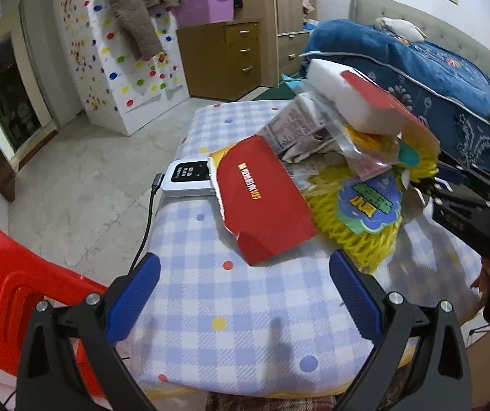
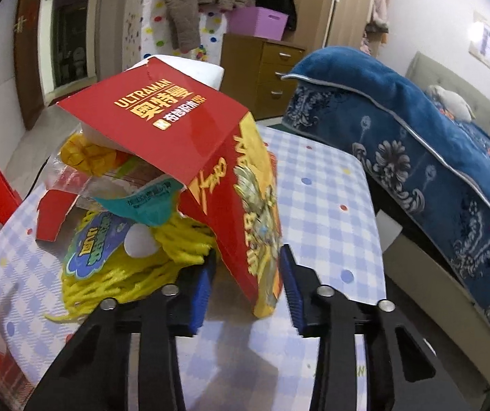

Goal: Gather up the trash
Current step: 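Grasp the red paper strip with the right gripper, then lift the red strip with the right gripper while the left gripper grasps the white foam block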

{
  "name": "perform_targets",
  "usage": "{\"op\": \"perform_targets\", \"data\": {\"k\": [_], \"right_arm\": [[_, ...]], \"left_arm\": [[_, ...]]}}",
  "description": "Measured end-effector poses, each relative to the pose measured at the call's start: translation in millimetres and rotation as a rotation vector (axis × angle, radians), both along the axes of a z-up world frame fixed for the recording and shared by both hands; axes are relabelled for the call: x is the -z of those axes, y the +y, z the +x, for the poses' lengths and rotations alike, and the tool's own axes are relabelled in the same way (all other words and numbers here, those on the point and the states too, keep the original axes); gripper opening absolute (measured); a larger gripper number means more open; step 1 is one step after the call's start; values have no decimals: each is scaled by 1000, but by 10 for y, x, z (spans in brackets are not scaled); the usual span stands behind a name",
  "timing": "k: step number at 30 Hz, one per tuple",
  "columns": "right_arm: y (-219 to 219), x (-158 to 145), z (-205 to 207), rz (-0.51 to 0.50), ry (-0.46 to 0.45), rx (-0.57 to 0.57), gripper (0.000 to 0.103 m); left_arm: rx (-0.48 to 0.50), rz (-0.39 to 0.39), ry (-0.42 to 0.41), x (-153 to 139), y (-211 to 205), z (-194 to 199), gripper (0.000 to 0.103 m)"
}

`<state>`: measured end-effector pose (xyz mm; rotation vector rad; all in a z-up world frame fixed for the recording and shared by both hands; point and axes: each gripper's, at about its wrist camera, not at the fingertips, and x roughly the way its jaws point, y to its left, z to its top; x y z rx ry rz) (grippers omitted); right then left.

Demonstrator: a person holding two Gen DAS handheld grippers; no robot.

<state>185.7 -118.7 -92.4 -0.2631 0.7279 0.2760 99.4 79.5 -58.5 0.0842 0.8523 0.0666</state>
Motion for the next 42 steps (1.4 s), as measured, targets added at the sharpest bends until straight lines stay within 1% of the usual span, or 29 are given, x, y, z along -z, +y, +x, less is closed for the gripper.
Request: {"op": "perform_targets", "data": {"k": [1, 2, 4, 8, 10, 12, 15, 16, 19, 21, 23, 26, 28, 30, 33, 35, 37, 41, 42], "right_arm": [[3, 7, 27, 7, 9, 1, 24], [-19, 3, 48, 25, 22, 10, 22], [-110, -64, 52, 87, 30, 32, 14], [-457, -317, -81, 240, 28, 115, 5], [-591, -417, -157, 288, 36, 145, 0], [-721, -524, -260, 331, 55, 178, 0], [-859, -629, -398, 360, 72, 227, 0], [-898, -673, -451, 360, 66, 235, 0], [-966, -769, -598, 320, 17, 254, 0], [-1040, -818, -684, 303, -14, 275, 0], [-1149, -838, -731, 301, -37, 299, 0], [-1266, -834, -776, 309, -53, 315, 0], [-1354, -830, -771, 325, -47, 319, 0], [-1412, -805, -767, 334, -43, 326, 0], [-1498, -762, -743, 351, -31, 332, 0], [-1529, -730, -729, 356, -23, 333, 0], [-1547, -700, -724, 361, -14, 333, 0], [-1553, -655, -723, 365, 3, 333, 0], [-1556, -649, -734, 366, 5, 333, 0]], "left_arm": [[0, 7, 0, -1, -3, -10, 96], [0, 7, 0, -3, 0, -16, 96], [-8, -6, -4, -29, 45, -47, 96], [-15, -26, -24, -117, 113, -106, 96], [-8, -23, -37, -169, 86, -122, 96], [11, -24, -58, -242, 9, -126, 96], [50, -32, -85, -346, -165, -76, 96], [63, -30, -93, -372, -230, -48, 96], [106, -6, -119, -448, -471, 89, 96], [124, -6, -130, -482, -630, 207, 96], [120, -18, -131, -500, -756, 354, 96], [81, -31, -135, -502, -921, 551, 96], [68, -26, -142, -496, -1023, 653, 96], [57, -5, -142, -461, -1135, 759, 96], [44, 18, -126, -400, -1257, 882, 96], [39, 30, -126, -386, -1287, 942, 96], [23, 73, -111, -319, -1334, 1056, 96], [7, 103, -94, -234, -1330, 1134, 96], [7, 115, -85, -207, -1322, 1151, 92]]}}
